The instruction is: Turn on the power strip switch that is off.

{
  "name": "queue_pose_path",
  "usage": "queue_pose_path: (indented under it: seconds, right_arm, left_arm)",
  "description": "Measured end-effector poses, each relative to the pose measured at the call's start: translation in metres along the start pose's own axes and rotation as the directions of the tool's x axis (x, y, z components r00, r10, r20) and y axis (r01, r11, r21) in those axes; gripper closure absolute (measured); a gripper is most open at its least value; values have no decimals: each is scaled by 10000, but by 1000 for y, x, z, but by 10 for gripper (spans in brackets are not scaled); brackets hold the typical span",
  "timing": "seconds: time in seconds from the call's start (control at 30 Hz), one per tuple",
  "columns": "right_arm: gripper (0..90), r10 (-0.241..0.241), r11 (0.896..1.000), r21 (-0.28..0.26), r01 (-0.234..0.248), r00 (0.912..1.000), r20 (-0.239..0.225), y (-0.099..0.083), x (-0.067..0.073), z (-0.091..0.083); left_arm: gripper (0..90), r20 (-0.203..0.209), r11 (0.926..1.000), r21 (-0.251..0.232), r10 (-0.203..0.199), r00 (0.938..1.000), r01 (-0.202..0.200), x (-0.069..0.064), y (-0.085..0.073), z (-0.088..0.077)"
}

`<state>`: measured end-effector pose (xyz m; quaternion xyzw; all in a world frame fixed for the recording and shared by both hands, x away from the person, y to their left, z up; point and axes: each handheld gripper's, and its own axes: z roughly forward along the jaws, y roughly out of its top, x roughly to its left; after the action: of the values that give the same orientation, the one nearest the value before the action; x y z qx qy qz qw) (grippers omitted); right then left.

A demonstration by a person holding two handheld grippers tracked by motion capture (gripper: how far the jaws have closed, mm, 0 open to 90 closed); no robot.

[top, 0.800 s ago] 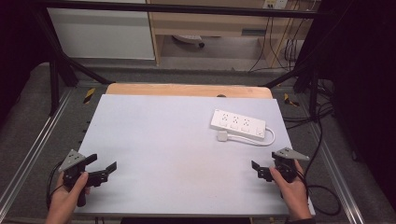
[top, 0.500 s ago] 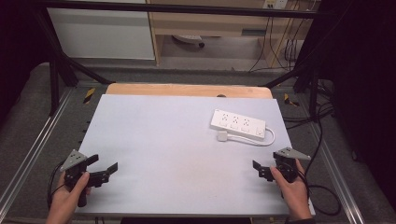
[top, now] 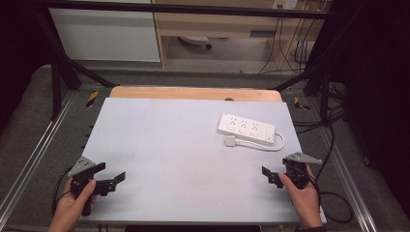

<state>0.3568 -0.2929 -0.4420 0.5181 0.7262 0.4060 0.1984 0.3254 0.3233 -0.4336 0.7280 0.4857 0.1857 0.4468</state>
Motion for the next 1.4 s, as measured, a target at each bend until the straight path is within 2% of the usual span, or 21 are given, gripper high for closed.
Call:
queue_pose_path:
  seconds: [0.2, 0.3, 0.43, 0.57, 0.8, 1.07, 1.3, 1.4]
  right_arm:
    - [50, 493, 9979, -405, -499, 9987, -153, 3, 2, -4]
    - [48, 482, 9976, -489, -493, 9986, -238, 3, 2, -4]
    - [46, 475, 9973, -545, -489, 9985, -267, 5, 2, -2]
    - [45, 809, 9935, -783, -824, 9965, -220, 10, 2, -3]
    - [44, 532, 9958, -746, -536, 9986, -74, 20, 7, 1]
    - [43, 323, 9988, -354, -324, 9995, -25, 42, 7, 13]
    - [41, 251, 9990, -377, -253, 9997, -68, 63, 5, 18]
    - [42, 33, 9998, -221, -33, 10000, 1, 72, 5, 20]
  left_arm:
    - [74, -39, 9999, 88, 75, 10000, -75, 2, -1, 1]
    - [74, -267, 9990, 258, 361, 9990, -354, 2, -3, 3]
    - [75, -389, 9985, 145, 532, 9978, -527, 2, -3, 3]
    - [79, -409, 9978, 42, 668, 9969, -666, 2, -2, 5]
    - [78, -384, 9984, -30, 561, 9977, -563, 5, -2, 6]
    - [77, -241, 9985, -38, 545, 9982, -546, 5, -2, 7]
    - [78, -236, 9986, -25, 528, 9983, -529, 5, -2, 8]
    - [79, -239, 9986, 26, 532, 9983, -532, 5, -2, 8]
